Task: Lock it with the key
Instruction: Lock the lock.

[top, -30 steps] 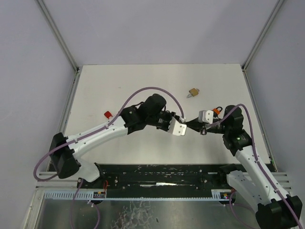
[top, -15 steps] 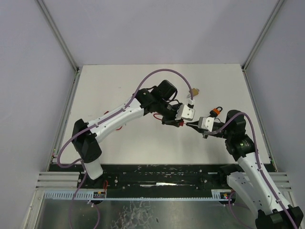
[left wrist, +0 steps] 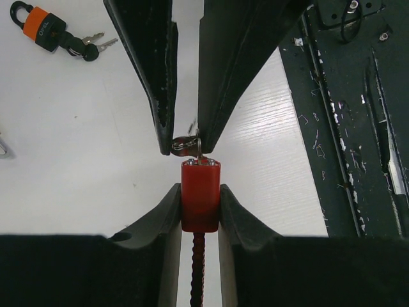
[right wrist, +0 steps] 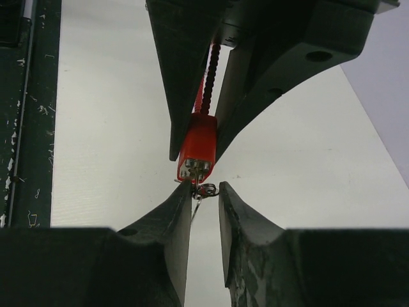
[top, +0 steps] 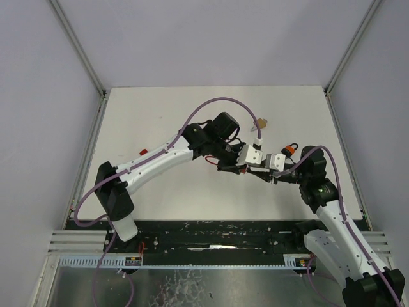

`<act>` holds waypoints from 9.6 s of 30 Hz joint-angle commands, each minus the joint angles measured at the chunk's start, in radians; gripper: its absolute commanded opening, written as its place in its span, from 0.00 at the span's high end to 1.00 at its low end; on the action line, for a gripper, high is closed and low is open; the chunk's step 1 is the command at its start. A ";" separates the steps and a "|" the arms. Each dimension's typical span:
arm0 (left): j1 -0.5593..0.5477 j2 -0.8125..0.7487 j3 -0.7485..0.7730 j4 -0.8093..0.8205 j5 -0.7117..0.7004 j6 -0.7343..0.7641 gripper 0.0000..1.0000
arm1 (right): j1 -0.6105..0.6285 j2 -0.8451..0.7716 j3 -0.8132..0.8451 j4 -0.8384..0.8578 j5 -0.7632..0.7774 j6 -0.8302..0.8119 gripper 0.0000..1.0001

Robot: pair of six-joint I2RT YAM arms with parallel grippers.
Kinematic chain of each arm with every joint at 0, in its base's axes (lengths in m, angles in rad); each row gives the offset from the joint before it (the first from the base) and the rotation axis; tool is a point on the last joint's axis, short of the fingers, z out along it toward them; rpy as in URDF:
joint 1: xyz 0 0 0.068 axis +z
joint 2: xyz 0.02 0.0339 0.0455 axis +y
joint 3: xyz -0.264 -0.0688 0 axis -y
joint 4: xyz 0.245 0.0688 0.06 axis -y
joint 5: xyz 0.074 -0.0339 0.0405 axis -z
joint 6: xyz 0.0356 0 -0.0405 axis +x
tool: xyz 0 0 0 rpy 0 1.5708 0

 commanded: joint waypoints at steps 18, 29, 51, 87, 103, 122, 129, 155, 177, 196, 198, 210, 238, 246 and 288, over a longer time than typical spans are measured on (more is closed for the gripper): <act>-0.017 0.038 0.059 -0.023 0.063 -0.032 1.00 | 0.048 0.006 0.007 -0.039 0.051 -0.234 1.00; 0.059 0.200 0.302 -0.218 0.160 -0.099 1.00 | 0.059 -0.056 0.044 -0.079 0.169 -0.364 0.99; 0.002 0.121 0.193 -0.089 -0.047 -0.174 1.00 | -0.035 -0.036 0.084 -0.058 0.002 0.005 0.61; -0.004 0.113 0.195 -0.087 0.020 -0.156 1.00 | -0.040 0.091 0.059 -0.074 -0.056 0.017 0.83; -0.005 0.114 0.205 -0.086 0.007 -0.159 1.00 | -0.005 0.075 0.059 -0.114 0.041 -0.096 1.00; 0.022 0.211 0.307 -0.292 0.131 -0.048 1.00 | -0.004 -0.011 0.152 -0.438 0.079 -0.671 1.00; -0.031 -0.022 -0.002 0.110 -0.065 -0.089 1.00 | -0.010 0.025 0.128 -0.284 0.079 -0.297 1.00; 0.039 -0.087 -0.029 0.105 0.164 -0.034 1.00 | -0.002 0.014 0.148 -0.375 0.034 -0.492 1.00; -0.042 -0.331 -0.444 0.549 -0.202 0.189 1.00 | 0.002 0.006 0.136 -0.355 0.163 -0.409 1.00; 0.064 0.110 0.112 -0.043 -0.251 -0.178 1.00 | -0.025 -0.094 0.110 -0.312 0.326 -0.443 1.00; 0.063 0.071 0.065 0.018 -0.232 -0.174 1.00 | -0.025 -0.100 0.105 -0.315 0.312 -0.442 1.00; 0.033 -0.030 -0.018 0.051 -0.007 -0.037 1.00 | -0.087 0.003 0.146 -0.266 -0.058 -0.108 0.48; 0.006 0.038 0.068 0.057 -0.040 -0.127 1.00 | -0.033 0.103 0.047 0.041 0.007 0.315 0.60; 0.006 0.038 0.070 0.054 -0.020 -0.124 1.00 | -0.019 0.095 0.052 0.018 0.071 0.242 0.68; 0.014 0.064 0.105 0.052 0.053 -0.117 1.00 | 0.036 0.006 0.001 0.096 -0.012 0.118 1.00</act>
